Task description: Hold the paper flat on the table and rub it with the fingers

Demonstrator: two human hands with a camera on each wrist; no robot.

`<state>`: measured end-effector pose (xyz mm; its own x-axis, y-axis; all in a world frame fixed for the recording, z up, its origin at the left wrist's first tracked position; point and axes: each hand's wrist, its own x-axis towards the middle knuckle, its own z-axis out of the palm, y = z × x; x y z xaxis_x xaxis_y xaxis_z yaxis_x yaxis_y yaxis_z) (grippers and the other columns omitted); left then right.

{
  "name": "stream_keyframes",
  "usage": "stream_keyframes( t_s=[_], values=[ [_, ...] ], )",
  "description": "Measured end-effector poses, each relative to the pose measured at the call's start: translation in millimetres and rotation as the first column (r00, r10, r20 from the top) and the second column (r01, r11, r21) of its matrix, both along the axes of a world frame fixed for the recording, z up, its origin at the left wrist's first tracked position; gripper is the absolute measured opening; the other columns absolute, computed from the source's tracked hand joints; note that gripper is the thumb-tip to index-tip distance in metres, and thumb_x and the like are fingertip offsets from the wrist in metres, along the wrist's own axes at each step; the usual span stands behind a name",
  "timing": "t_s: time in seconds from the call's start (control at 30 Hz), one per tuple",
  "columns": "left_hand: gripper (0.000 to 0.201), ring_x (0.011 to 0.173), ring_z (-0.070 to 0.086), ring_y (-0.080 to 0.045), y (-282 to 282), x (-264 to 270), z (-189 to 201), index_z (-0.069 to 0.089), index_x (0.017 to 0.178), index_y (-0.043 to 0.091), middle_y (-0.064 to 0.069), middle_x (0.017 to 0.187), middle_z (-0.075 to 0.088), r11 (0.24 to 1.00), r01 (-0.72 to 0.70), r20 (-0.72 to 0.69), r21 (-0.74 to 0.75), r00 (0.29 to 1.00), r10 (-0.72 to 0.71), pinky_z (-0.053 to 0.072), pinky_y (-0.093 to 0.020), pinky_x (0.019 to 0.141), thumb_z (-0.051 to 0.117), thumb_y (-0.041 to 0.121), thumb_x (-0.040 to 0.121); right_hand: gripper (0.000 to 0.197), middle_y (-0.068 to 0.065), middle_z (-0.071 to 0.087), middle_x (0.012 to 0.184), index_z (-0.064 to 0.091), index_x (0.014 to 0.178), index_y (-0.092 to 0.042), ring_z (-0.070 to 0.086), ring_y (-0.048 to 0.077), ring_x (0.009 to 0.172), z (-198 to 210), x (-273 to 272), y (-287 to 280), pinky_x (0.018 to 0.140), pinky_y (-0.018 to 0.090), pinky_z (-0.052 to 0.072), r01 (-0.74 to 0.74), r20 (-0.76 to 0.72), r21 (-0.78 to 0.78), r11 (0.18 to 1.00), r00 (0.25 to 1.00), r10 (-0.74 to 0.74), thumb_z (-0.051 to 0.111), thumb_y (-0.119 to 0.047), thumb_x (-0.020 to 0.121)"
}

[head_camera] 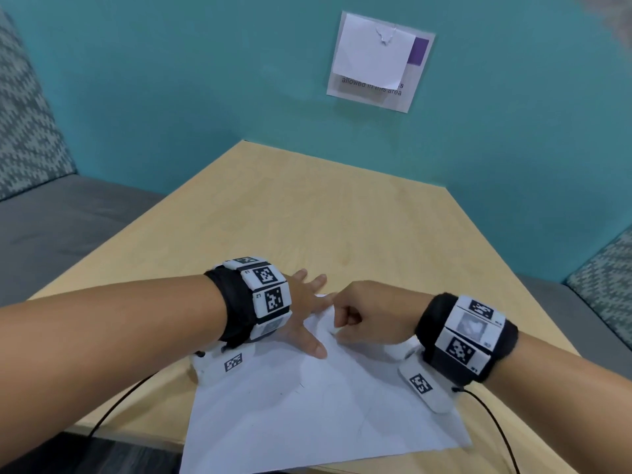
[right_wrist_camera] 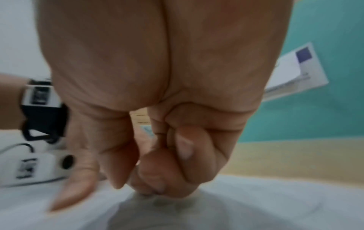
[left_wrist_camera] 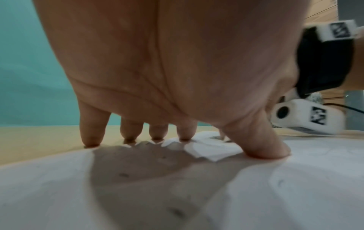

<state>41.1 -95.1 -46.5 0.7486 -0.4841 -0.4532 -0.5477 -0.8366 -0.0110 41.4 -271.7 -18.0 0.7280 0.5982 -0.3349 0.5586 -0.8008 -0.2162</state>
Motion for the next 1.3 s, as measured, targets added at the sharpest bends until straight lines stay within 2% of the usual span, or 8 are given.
stream_keyframes(
  t_s=[0.1, 0.2, 0.4, 0.53, 0.7, 0.87, 1.0, 1.3],
  values=[
    [0.103, 0.152, -0.013, -0.034, -1.7, -0.2, -1.2, -0.015, 0.155, 0.039, 0.001, 0.165, -0.021, 0.999, -0.022, -0.003, 0.039, 1.000, 0.022, 0.008, -0.060, 0.117, 0.048, 0.078, 0.084, 0.013, -0.008, 0.057, 0.070, 0.066, 0.089, -0.012, 0.051, 0.013, 0.065, 7.2, 14.9, -9.5, 0.056, 0.022, 0.039, 0.109, 0.053, -0.007, 0.994, 0.993, -0.109, 0.065, -0.025, 0.087],
    [0.105, 0.151, -0.012, -0.037, -0.7, 1.5, -3.5, -0.017, 0.154, 0.040, -0.002, 0.165, -0.019, 1.000, -0.010, -0.003, 0.024, 1.000, 0.010, 0.010, -0.061, 0.116, 0.048, 0.079, 0.082, 0.015, 0.001, 0.059, 0.070, 0.064, 0.085, -0.006, 0.048, 0.013, 0.063, 1.0, 0.5, -3.4, 0.057, 0.023, 0.039, 0.026, 0.020, -0.019, 0.999, 0.999, -0.025, 0.062, -0.021, 0.086],
    [0.105, 0.152, -0.013, -0.034, -1.9, 4.1, -7.3, -0.016, 0.155, 0.038, 0.000, 0.165, -0.021, 0.999, -0.019, 0.002, 0.045, 1.000, 0.019, 0.010, -0.061, 0.116, 0.047, 0.080, 0.082, 0.013, -0.006, 0.058, 0.071, 0.065, 0.087, -0.011, 0.049, 0.012, 0.064, 5.8, 11.1, -10.2, 0.058, 0.023, 0.040, 0.100, 0.063, -0.015, 0.995, 0.993, -0.098, 0.064, -0.024, 0.086],
    [0.103, 0.151, -0.011, -0.039, 1.3, 3.0, -4.5, -0.014, 0.155, 0.041, -0.004, 0.165, -0.019, 1.000, 0.005, -0.004, 0.000, 1.000, -0.005, 0.010, -0.062, 0.116, 0.049, 0.078, 0.083, 0.015, 0.005, 0.061, 0.071, 0.065, 0.085, -0.006, 0.047, 0.014, 0.060, -1.8, -8.7, 4.0, 0.058, 0.024, 0.040, -0.025, -0.018, -0.006, 1.000, 1.000, 0.025, 0.062, -0.021, 0.086],
    [0.103, 0.151, -0.011, -0.038, -0.8, 1.9, -4.0, -0.014, 0.155, 0.039, -0.004, 0.165, -0.019, 1.000, 0.003, -0.005, 0.027, 1.000, -0.002, 0.009, -0.062, 0.116, 0.047, 0.079, 0.083, 0.007, -0.013, 0.052, 0.067, 0.062, 0.086, -0.017, 0.049, 0.009, 0.062, 1.9, 5.2, -0.9, 0.055, 0.019, 0.036, 0.035, 0.072, 0.008, 0.999, 0.997, -0.035, 0.064, -0.023, 0.087],
    [0.101, 0.151, -0.012, -0.039, 2.0, 2.9, -3.9, -0.014, 0.154, 0.044, -0.004, 0.165, -0.019, 1.000, 0.001, -0.017, -0.013, 1.000, -0.001, 0.008, -0.064, 0.116, 0.049, 0.078, 0.083, 0.015, 0.005, 0.063, 0.073, 0.065, 0.087, -0.007, 0.047, 0.012, 0.059, 0.8, -4.9, 5.2, 0.056, 0.021, 0.039, -0.053, 0.026, -0.007, 0.999, 0.998, 0.053, 0.061, -0.020, 0.089],
    [0.106, 0.152, -0.011, -0.037, 1.5, 6.0, -8.3, -0.015, 0.156, 0.037, -0.002, 0.166, -0.018, 0.999, 0.000, 0.009, 0.044, 1.000, 0.000, 0.011, -0.063, 0.115, 0.044, 0.082, 0.081, 0.011, -0.011, 0.054, 0.069, 0.064, 0.088, -0.014, 0.048, 0.008, 0.062, -0.4, 11.2, -8.1, 0.056, 0.021, 0.037, 0.048, 0.108, -0.013, 0.999, 0.993, -0.046, 0.061, -0.024, 0.088],
    [0.103, 0.153, -0.005, -0.028, 3.4, -10.9, 4.9, -0.003, 0.159, 0.025, 0.000, 0.165, -0.018, 1.000, -0.009, 0.001, 0.012, 1.000, 0.009, 0.015, -0.053, 0.119, 0.052, 0.072, 0.086, 0.012, -0.012, 0.054, 0.071, 0.064, 0.092, -0.016, 0.049, 0.006, 0.063, -4.8, 17.5, -8.2, 0.056, 0.020, 0.037, 0.079, 0.126, 0.013, 0.997, 0.989, -0.080, 0.061, -0.027, 0.089]
  ],
)
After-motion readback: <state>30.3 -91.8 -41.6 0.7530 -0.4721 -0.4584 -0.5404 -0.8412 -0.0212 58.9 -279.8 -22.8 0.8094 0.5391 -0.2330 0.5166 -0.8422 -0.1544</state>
